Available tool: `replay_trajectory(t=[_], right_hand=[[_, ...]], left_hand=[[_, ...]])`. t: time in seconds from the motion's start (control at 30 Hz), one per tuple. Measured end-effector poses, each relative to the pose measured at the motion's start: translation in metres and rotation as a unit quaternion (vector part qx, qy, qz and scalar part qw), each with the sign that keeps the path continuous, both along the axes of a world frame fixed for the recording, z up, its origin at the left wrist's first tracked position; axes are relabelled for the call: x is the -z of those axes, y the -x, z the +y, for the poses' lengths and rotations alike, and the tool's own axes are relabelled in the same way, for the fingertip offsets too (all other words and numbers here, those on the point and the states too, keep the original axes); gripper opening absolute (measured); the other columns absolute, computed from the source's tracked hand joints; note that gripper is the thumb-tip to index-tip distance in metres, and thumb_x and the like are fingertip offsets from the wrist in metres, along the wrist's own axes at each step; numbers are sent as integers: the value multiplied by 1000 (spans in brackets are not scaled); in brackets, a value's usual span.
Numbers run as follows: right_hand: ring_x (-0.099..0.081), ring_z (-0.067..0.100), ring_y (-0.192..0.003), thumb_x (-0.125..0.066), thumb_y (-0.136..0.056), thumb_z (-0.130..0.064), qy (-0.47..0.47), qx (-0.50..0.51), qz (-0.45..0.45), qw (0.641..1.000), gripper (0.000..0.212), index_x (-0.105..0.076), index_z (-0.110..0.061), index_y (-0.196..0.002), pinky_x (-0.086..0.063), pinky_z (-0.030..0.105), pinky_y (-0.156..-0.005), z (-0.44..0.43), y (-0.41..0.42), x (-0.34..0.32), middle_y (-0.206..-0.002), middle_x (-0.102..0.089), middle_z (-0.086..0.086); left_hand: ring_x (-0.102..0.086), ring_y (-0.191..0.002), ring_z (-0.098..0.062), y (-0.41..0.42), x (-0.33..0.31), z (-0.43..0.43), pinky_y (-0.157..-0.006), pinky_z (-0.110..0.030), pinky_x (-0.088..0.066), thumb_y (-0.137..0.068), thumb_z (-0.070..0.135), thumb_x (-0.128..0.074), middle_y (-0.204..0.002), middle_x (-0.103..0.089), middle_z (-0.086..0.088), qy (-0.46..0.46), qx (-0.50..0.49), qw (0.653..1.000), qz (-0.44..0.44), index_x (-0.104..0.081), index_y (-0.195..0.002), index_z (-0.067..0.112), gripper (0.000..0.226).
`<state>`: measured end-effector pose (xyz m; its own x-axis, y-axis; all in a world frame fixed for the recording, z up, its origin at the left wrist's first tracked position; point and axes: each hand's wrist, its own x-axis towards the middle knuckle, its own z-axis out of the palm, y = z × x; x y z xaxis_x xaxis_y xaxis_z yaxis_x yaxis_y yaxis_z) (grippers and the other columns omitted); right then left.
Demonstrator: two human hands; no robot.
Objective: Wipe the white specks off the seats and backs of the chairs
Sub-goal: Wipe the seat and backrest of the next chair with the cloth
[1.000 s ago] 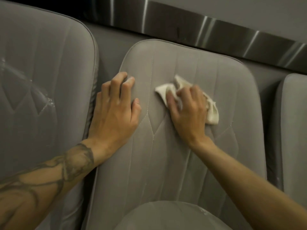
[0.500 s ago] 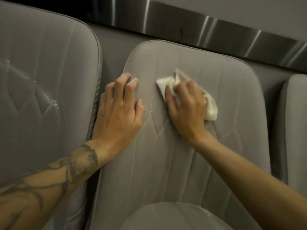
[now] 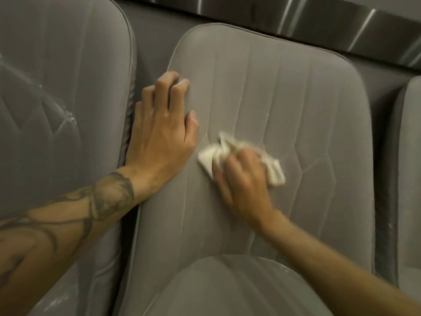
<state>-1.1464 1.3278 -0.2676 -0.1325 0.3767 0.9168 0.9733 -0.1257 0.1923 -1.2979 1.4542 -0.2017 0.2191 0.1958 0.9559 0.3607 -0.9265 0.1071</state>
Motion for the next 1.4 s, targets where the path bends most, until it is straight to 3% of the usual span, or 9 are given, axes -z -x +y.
replay_trajectory(t=[0.17, 0.37, 0.5, 0.63, 0.87, 0.97, 1.13, 1.27, 1.4], right_hand=[[-50, 28, -79, -61, -100, -26, 138, -32, -76, 987, 10, -57, -17, -97, -44, 46, -68, -25, -8, 46, -95, -56, 9], [-49, 25, -81, -54, -103, -33, -136, 73, 61, 986, 26, -55, -10, -90, -40, 37, -69, 12, -14, -67, -91, -51, 10], [-49, 29, -82, -55, -102, -25, 33, -10, 18, 999, 16, -57, -10, -97, -40, 42, -73, -5, 6, 22, -94, -54, 14], [-47, 29, -83, -50, -104, -27, 280, -63, -102, 953, 15, -58, -15, -99, -42, 44, -71, -34, 1, 74, -96, -51, 9], [-50, 29, -82, -57, -102, -28, 25, 21, 20, 999, 13, -55, -16, -99, -39, 41, -73, -14, -11, 6, -98, -52, 8], [-47, 29, -82, -54, -102, -26, 116, -27, -4, 993, 14, -58, -14, -96, -39, 43, -72, -19, 4, 52, -97, -52, 10], [-50, 28, -86, -55, -99, -25, 338, -75, -232, 909, 12, -63, -19, -105, -41, 41, -73, -36, -11, 56, -103, -57, 8], [-49, 29, -83, -59, -99, -28, 91, -4, -106, 990, 12, -56, -17, -101, -40, 41, -72, -14, -25, -27, -98, -56, 12], [-48, 28, -85, -55, -102, -29, -16, 32, 16, 999, 16, -54, -14, -96, -37, 39, -74, 0, -7, -18, -97, -50, 9]], left_hand=[[-47, -119, -39, 1, -1, -1, -96, -56, -44, -99, 24, -52, -149, -42, -17, 1, 4, 1000, 3, -46, -142, 6, 47], [-47, -119, -40, 0, -2, 0, -96, -56, -43, -98, 26, -51, -149, -42, -17, 0, 0, 1000, -3, -46, -141, 6, 48], [-47, -119, -40, 1, -2, 1, -96, -56, -43, -98, 26, -51, -149, -42, -17, 0, -1, 1000, 2, -46, -141, 6, 48], [-47, -119, -39, 1, -2, 0, -95, -55, -43, -99, 26, -51, -149, -42, -18, 0, -1, 1000, 3, -46, -141, 6, 47], [-47, -120, -38, -1, -2, 2, -96, -53, -44, -99, 26, -51, -149, -42, -17, -2, 2, 1000, -1, -45, -141, 7, 47], [-47, -119, -39, -1, -2, 1, -95, -54, -44, -99, 26, -51, -149, -43, -17, 0, 1, 1000, -2, -46, -141, 7, 47], [-47, -121, -39, 0, -3, -1, -96, -55, -44, -99, 25, -51, -150, -43, -17, 2, 1, 1000, 3, -47, -142, 6, 47], [-47, -121, -39, 1, -2, 1, -97, -54, -43, -99, 25, -51, -150, -43, -17, 4, 2, 1000, -1, -46, -141, 6, 47], [-47, -121, -39, 1, -3, 1, -97, -54, -44, -99, 26, -51, -149, -43, -17, 1, 5, 1000, -4, -46, -141, 6, 47]])
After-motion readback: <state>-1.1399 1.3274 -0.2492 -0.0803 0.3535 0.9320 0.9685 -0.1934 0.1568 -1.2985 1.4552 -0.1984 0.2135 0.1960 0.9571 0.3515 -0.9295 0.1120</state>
